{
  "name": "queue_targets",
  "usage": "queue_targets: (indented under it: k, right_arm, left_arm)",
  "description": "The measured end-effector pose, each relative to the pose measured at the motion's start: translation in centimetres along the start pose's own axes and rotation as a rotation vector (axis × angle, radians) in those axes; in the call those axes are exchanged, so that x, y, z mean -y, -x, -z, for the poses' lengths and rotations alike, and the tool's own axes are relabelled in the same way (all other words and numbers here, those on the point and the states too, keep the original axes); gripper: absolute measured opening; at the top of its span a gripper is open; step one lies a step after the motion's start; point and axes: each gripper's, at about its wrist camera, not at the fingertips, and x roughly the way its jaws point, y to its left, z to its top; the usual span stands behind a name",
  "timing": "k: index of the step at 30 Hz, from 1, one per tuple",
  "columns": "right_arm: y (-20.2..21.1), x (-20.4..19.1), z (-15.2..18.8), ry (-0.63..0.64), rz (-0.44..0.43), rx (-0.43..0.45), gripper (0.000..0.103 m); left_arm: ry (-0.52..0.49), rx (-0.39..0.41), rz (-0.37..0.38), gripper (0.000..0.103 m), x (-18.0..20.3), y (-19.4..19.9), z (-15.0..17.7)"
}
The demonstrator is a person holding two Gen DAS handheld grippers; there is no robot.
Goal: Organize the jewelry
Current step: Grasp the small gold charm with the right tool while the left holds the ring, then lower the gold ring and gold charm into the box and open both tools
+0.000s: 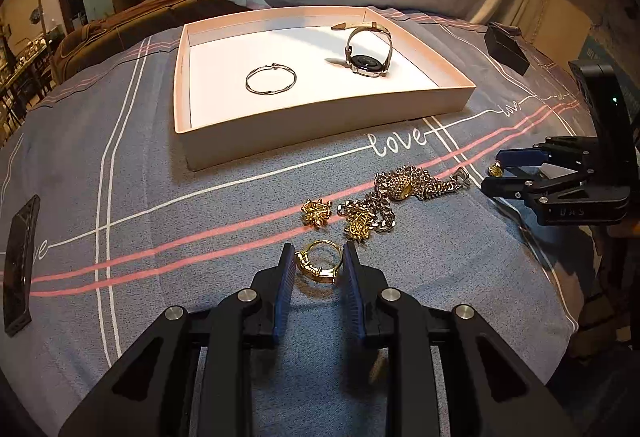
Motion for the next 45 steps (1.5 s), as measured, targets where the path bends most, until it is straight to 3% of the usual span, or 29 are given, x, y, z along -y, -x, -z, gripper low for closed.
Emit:
queue_targets:
  k: [1,5,27,37,45]
  right_arm:
    - [0.0,0.0,-0.1,0.005,0.001,-0.001,0.031]
    - [0.2,-0.5,0.2,0.035,0.010,-0.004,0.017]
    - [2.0,-4.7,-0.8,0.089,-0.052,0.028,0.017]
    - [5.3,-4.4,-7.3,0.117,-0.036,0.144,0.017]
    - [6.3,-3.7,-14.5,0.125,-0.020,0.204,0.017]
  left_arm:
    - [0.004,-0.002,-0.003,0.024,0.0,0.0,-0.1]
    - [0.003,-0.008,-0.009,0.024,0.5,0.0,-0.2]
    - [0.055,-0.007,-0.009,0.024,2.3,0.4,-1.2]
    - [0.064,0.082,-0.037,0.024,2.4,2.4,-7.7]
    - [0.116,0.130,-0.065,0.024,1.2,3.2,-14.3]
